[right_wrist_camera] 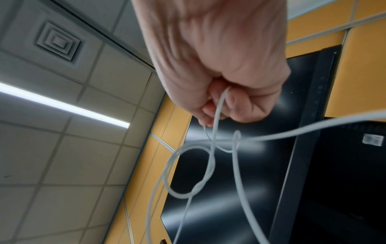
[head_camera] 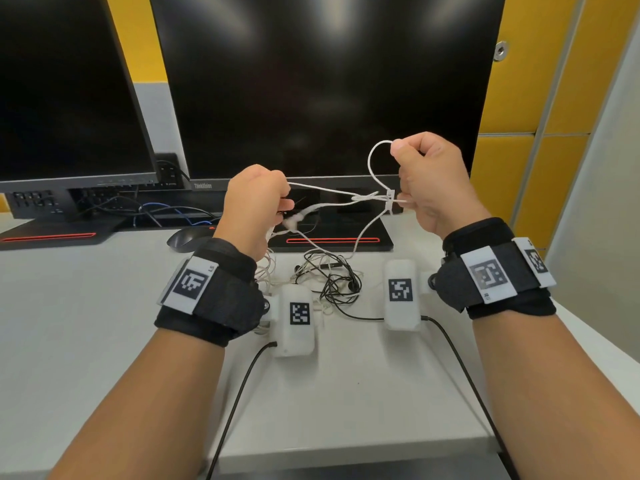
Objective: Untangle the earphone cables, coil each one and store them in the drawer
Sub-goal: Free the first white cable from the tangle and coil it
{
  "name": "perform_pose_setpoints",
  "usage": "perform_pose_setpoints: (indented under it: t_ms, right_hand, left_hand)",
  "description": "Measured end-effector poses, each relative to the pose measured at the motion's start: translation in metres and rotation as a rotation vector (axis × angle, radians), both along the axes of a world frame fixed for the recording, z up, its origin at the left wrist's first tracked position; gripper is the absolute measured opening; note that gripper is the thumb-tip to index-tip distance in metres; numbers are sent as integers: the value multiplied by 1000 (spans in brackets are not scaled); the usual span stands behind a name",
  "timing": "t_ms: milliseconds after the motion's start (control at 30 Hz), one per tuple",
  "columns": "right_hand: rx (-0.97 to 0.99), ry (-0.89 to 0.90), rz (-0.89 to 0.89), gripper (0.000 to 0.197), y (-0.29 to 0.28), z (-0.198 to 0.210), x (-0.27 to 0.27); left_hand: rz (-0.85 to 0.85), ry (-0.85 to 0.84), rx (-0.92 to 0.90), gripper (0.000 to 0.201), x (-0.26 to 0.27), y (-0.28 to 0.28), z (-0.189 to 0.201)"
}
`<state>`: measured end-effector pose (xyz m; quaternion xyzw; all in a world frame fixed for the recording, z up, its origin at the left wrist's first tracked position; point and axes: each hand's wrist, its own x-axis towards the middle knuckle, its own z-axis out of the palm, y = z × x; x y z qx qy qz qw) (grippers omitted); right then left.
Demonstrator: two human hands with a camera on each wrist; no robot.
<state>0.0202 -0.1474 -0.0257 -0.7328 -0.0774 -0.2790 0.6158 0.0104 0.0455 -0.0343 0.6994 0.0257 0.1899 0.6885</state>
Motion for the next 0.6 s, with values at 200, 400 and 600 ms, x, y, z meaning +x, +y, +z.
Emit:
perform_pose_setpoints:
  t_ms: [200,400,600]
  right_hand:
    - [92,-5,-7,14,-4,2,-1]
    - [115,42,136,13,10,1,-9]
    - [162,91,309,13,23,2,-19]
  left_hand:
    - [58,92,-145,19,-1,0,9]
    - [-109,56,88,28,-13,-11,8]
    - [-444,-116,438,19,-25,-12,-10]
